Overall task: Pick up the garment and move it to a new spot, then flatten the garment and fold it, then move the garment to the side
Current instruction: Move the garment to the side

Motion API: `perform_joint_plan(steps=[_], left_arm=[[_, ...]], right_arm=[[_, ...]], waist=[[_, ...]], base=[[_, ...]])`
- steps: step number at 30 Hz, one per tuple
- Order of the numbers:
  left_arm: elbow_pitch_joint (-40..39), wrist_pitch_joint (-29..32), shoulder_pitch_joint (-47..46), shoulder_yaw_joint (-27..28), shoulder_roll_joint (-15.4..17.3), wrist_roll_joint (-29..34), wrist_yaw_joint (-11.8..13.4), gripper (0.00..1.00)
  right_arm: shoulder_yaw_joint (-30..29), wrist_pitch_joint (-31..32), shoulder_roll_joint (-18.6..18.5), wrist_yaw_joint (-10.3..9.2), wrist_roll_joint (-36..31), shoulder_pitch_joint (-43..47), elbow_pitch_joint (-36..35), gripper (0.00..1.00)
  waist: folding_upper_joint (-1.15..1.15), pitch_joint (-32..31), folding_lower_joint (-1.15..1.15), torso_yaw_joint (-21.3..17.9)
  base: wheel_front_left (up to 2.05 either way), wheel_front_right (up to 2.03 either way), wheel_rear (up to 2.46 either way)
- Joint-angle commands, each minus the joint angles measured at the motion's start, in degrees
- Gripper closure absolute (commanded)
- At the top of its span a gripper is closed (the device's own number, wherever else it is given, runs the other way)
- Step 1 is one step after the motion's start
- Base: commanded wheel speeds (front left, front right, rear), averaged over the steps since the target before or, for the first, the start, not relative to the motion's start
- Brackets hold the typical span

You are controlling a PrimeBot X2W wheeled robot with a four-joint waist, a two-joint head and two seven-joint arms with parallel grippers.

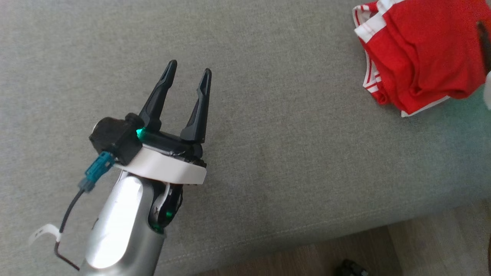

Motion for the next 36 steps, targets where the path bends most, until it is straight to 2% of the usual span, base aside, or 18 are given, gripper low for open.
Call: perform_joint_plan(steps=[1,6,12,19,26,31,36], left_arm=[[-1.8,-0.3,-0.8,1.9,0.3,-0.4,0.0,0.0],[-2.1,-0.3,0.4,1.6,0.3,-2.1,1.1,0.0],[-2.7,-0.3,2.8,2.2,0.3,-4.1,2.9,0.0],[-3.1,-0.3,6.6,3.9,0.3,-5.1,4.8,0.0],[-2.0,-0.3,11.5,4.8,0.3,-5.5,6.1,0.0],[-3.0,-0.3,14.6,5.9,0.3,-4.3,6.4,0.0],[-3.7,-0.3,16.7,6.5,0.3,-1.3,5.8,0.0]], right_arm=[[-0.5,-0.6,-1.2,-0.05,-0.4,0.2,-1.7,0.0],[-4.9,-1.6,2.0,-0.05,-2.0,0.9,-5.0,0.0],[-7.4,-3.5,8.4,-0.05,-0.6,5.5,-12.9,0.0],[-10.8,-6.8,17.1,-0.05,0.3,15.1,-22.1,0.0],[-13.8,-11.7,25.3,-0.05,-1.2,26.8,-27.2,0.0],[-16.1,-15.2,29.0,-0.05,-2.4,33.5,-29.0,0.0],[-16.4,-17.1,30.3,-0.05,-5.1,37.9,-30.1,0.0]], waist=[[0.0,-0.9,0.0,0.5],[0.0,-4.7,0.0,3.1],[0.0,-10.0,0.0,7.1],[0.0,-15.3,0.0,11.5],[0.0,-19.5,0.0,14.4],[0.0,-21.2,0.0,14.8],[0.0,-22.5,0.0,14.4]], base=[[0.0,0.0,0.0],[0.0,0.0,0.0],[0.0,0.0,0.0],[0.0,0.0,0.0],[0.0,0.0,0.0],[0.0,0.0,0.0],[0.0,0.0,0.0]])
